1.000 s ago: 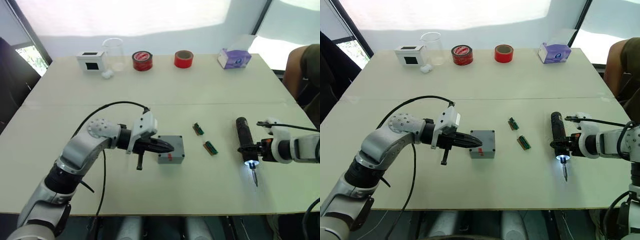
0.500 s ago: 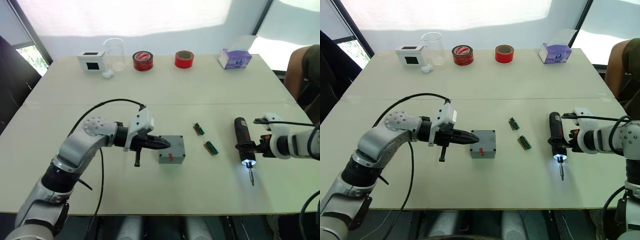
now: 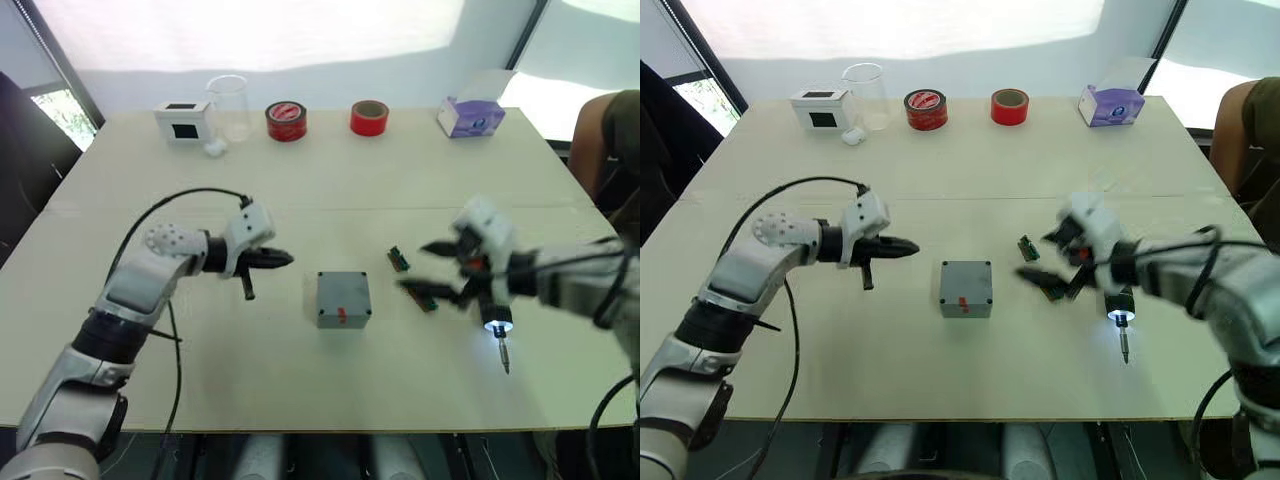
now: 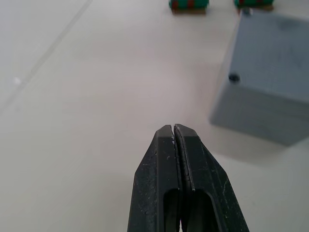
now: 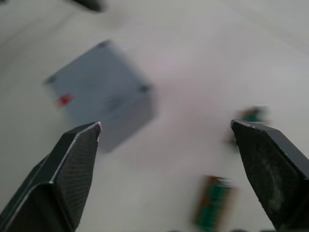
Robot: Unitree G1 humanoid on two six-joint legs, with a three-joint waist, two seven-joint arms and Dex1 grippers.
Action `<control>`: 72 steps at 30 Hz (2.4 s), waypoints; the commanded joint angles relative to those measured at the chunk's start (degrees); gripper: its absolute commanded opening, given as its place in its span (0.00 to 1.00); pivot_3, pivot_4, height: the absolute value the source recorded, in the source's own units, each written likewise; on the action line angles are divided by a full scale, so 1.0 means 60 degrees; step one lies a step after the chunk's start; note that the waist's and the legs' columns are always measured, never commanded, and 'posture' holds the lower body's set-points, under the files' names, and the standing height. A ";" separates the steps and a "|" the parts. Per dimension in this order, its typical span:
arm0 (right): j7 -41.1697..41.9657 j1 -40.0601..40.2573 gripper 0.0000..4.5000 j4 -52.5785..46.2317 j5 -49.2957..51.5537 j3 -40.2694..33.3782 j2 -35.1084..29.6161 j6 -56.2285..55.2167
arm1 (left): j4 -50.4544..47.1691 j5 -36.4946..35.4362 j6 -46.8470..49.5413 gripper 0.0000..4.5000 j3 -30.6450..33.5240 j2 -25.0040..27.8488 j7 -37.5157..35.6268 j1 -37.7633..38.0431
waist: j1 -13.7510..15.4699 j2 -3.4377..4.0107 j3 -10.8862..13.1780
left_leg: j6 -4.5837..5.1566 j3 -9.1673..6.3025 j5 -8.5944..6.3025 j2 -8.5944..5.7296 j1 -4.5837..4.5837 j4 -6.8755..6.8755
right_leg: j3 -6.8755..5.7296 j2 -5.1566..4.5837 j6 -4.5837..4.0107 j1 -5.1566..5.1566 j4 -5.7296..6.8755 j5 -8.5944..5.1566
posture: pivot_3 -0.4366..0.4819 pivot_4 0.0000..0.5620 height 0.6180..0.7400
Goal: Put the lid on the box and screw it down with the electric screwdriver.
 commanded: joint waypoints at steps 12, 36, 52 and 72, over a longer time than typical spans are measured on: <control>0.0495 0.0216 1.00 -0.0371 -0.1889 0.2409 0.0265 -0.0814 | -0.0993 0.0359 0.0184 0.00 -0.0760 -0.0815 0.0100 0.0236 | 0.0028 -0.0014 0.0001 | -0.0004 -0.0001 0.0000 -0.0001 0.0005 0.0007 | 0.0001 -0.0007 0.0011 0.0002 -0.0001 0.0012 | 0.48 0.27 1.00; 0.0810 0.0456 1.00 0.0090 -0.2428 0.1723 -0.0217 -0.1154 | -0.0726 0.1202 -0.0004 0.00 -0.0887 -0.0599 -0.0320 0.0066 | 0.0166 -0.0023 -0.0005 | -0.0004 0.0001 0.0001 -0.0004 0.0007 0.0011 | 0.0001 -0.0003 0.0012 0.0000 0.0007 0.0012 | 0.48 0.27 1.00; 0.1850 0.0067 1.00 0.0991 -0.3796 0.2778 0.0863 -0.2604 | -0.1554 0.1118 0.0685 0.00 -0.1106 -0.0937 0.0079 0.0425 | 0.0187 -0.0026 -0.0006 | -0.0008 0.0000 0.0003 -0.0002 0.0009 0.0013 | 0.0000 0.0003 0.0013 0.0003 0.0013 0.0012 | 0.48 0.27 1.00; 0.1787 0.0322 1.00 0.0210 -0.3545 0.2527 0.1340 -0.1705 | -0.1029 0.1186 0.0584 0.00 -0.1084 -0.1383 0.0494 0.0051 | 0.0185 -0.0027 -0.0006 | -0.0009 -0.0001 0.0004 -0.0002 0.0010 0.0015 | 0.0000 0.0005 0.0013 0.0002 0.0018 0.0012 | 0.48 0.27 1.00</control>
